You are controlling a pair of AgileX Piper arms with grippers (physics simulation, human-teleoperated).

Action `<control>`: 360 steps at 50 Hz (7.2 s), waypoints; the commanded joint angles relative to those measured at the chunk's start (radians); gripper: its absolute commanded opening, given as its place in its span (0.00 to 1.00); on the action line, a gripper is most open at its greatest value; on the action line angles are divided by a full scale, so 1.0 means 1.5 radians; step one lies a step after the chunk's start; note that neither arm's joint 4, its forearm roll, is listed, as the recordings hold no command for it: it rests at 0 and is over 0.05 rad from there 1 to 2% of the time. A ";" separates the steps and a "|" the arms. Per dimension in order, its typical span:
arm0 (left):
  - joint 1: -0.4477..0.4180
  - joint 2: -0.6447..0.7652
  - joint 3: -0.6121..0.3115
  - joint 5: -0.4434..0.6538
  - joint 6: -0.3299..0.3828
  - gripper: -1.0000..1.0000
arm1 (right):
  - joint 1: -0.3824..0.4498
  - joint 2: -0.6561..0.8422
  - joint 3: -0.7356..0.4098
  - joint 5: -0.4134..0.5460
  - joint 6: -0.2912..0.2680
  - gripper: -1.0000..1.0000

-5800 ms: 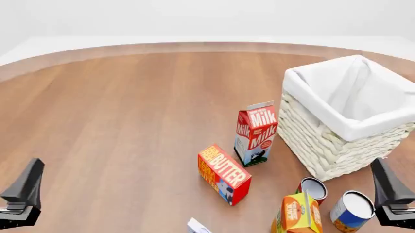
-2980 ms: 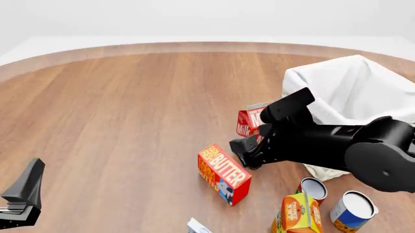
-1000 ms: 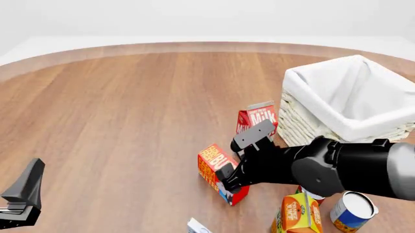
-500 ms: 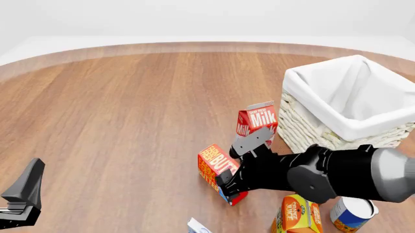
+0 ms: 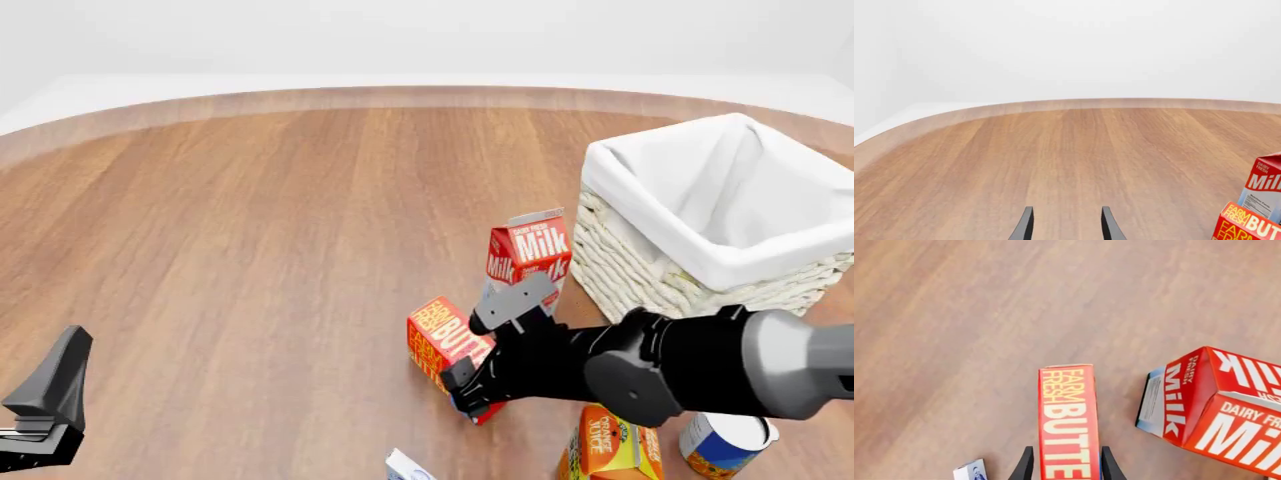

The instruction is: Pick up the cream cheese box and the butter, and put them in the basket.

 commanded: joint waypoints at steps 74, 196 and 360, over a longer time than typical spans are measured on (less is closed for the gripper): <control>0.000 0.000 0.000 0.000 0.000 1.00 | -0.044 -0.234 -0.280 0.383 -0.129 0.00; 0.000 0.000 0.000 0.000 0.000 1.00 | -0.518 -0.286 -0.302 0.372 0.103 0.00; 0.000 0.000 0.000 0.000 0.000 1.00 | -0.514 -0.255 -0.226 0.249 0.129 1.00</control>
